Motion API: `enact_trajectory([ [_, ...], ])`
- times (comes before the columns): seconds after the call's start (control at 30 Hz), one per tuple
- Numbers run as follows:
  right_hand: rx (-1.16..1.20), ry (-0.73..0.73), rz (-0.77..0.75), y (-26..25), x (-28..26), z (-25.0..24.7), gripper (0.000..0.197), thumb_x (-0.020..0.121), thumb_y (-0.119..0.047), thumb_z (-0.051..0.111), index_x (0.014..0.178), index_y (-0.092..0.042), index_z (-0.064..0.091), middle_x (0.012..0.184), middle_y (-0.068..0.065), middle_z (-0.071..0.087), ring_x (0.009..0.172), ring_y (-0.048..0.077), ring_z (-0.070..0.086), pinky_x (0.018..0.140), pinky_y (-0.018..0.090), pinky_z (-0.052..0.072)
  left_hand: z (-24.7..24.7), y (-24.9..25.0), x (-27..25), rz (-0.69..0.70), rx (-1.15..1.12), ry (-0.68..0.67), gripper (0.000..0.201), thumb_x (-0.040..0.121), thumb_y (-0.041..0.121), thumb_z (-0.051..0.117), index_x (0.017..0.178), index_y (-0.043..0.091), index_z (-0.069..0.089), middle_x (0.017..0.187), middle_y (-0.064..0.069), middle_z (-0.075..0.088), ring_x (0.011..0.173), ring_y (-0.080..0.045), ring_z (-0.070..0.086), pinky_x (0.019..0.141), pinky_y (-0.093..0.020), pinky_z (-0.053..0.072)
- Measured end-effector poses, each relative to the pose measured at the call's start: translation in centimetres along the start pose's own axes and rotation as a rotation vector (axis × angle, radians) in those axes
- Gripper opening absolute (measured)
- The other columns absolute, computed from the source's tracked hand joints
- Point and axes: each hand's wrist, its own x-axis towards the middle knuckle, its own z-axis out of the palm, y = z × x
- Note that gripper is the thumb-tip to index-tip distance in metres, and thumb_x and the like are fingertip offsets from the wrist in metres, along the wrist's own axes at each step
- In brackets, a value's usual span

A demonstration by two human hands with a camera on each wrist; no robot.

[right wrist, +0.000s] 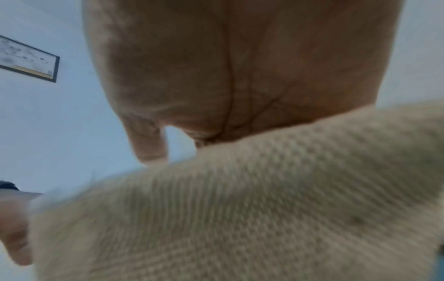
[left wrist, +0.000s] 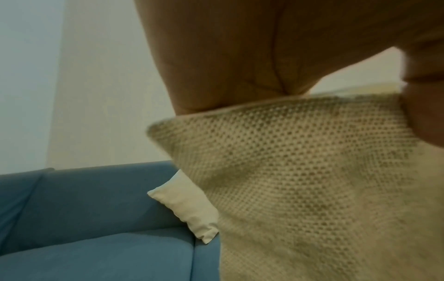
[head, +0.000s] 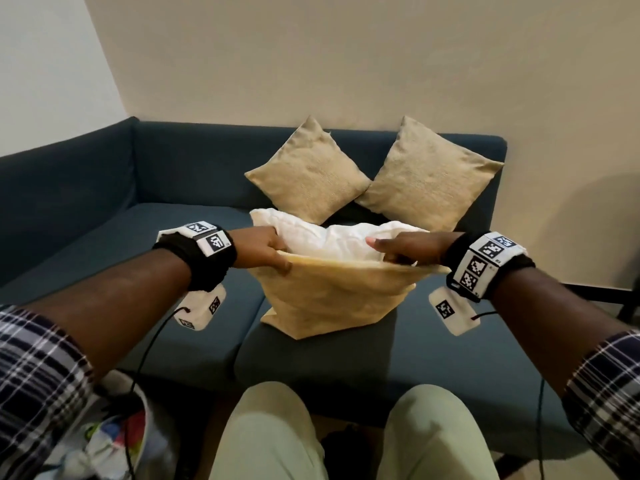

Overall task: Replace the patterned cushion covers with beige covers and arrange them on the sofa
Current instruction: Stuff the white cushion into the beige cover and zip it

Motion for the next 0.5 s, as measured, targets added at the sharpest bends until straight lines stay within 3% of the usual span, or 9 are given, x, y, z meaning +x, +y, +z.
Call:
enact_trajectory([
  [0.07,-0.128,0.158,-0.147,-0.6,-0.6,0.3,0.061,0.098,-0.062,0.044,0.075,-0.012,0.071,0.072,-0.003,0.072,0.069,0.014,0.067,0.072,0.028,0.051,0.0,0.4,-0.5,0.022,-0.062,0.058,0.063,0.058,0.075,0.054,0.073,0.015,0.066,0.095,0.000,0.058,0.084,-0.020,0.057,0.074,-0.039,0.046],
  [0.1,-0.159,0.304,-0.264,-1.2,-0.9,0.6,0.054,0.101,-0.052,0.048,0.072,-0.011,0.070,0.069,-0.003,0.073,0.062,0.013,0.067,0.067,0.026,0.051,0.0,0.5,-0.6,0.028,-0.080,0.067,0.062,0.061,0.076,0.053,0.073,0.016,0.065,0.092,0.001,0.059,0.082,-0.018,0.056,0.074,-0.037,0.044],
  [0.13,-0.182,0.464,-0.382,-1.6,-0.9,0.6,0.044,0.101,-0.045,0.054,0.075,-0.013,0.070,0.070,-0.003,0.073,0.061,0.012,0.068,0.065,0.027,0.052,0.1,0.9,-0.7,0.032,-0.105,0.065,0.056,0.066,0.073,0.052,0.073,0.019,0.065,0.087,0.003,0.060,0.081,-0.016,0.055,0.074,-0.035,0.043],
  [0.2,-0.315,0.632,-0.522,-2.7,-0.6,1.3,0.026,0.092,-0.047,0.066,0.098,-0.023,0.070,0.092,-0.008,0.074,0.080,0.010,0.068,0.075,0.033,0.055,0.2,1.9,-1.1,0.045,-0.152,0.068,0.042,0.073,0.065,0.049,0.075,0.026,0.066,0.087,0.007,0.062,0.087,-0.013,0.055,0.081,-0.032,0.043],
  [0.27,-0.464,0.527,-0.510,-3.1,0.7,2.3,0.044,0.085,-0.060,0.064,0.122,-0.036,0.061,0.119,-0.013,0.066,0.107,0.011,0.061,0.092,0.039,0.053,0.2,3.0,-1.3,0.067,-0.216,0.101,0.037,0.077,0.058,0.043,0.078,0.029,0.066,0.094,0.005,0.063,0.093,-0.015,0.055,0.087,-0.034,0.043],
  [0.33,-0.371,0.297,-0.452,-3.3,1.8,3.3,0.037,0.092,-0.050,0.063,0.125,-0.035,0.063,0.120,-0.012,0.066,0.108,0.011,0.062,0.097,0.042,0.052,0.2,4.0,-1.5,0.094,-0.216,0.161,0.042,0.080,0.051,0.036,0.094,0.029,0.070,0.111,0.003,0.063,0.103,-0.016,0.056,0.094,-0.035,0.043],
  [0.37,-0.337,0.219,-0.451,-3.3,2.1,3.6,0.030,0.095,-0.039,0.063,0.124,-0.032,0.066,0.118,-0.010,0.067,0.105,0.012,0.064,0.098,0.041,0.053,0.2,4.3,-1.5,0.115,-0.171,0.194,0.041,0.080,0.048,0.034,0.093,0.031,0.069,0.111,0.004,0.064,0.102,-0.016,0.056,0.094,-0.036,0.043],
  [0.43,-0.342,0.124,-0.439,-3.5,2.1,4.4,0.027,0.097,-0.024,0.062,0.122,-0.031,0.069,0.117,-0.009,0.069,0.102,0.012,0.066,0.096,0.036,0.054,0.5,5.0,-1.6,0.133,-0.041,0.225,0.030,0.079,0.043,0.032,0.078,0.033,0.060,0.092,0.009,0.062,0.088,-0.013,0.055,0.088,-0.040,0.042],
  [0.5,-0.410,0.053,-0.394,-3.6,2.0,5.4,0.028,0.097,-0.017,0.059,0.120,-0.028,0.071,0.116,-0.006,0.071,0.102,0.014,0.066,0.094,0.034,0.053,1.0,5.8,-1.7,0.107,0.020,0.232,0.028,0.080,0.040,0.031,0.078,0.030,0.057,0.084,0.010,0.059,0.084,-0.012,0.053,0.088,-0.043,0.038],
])
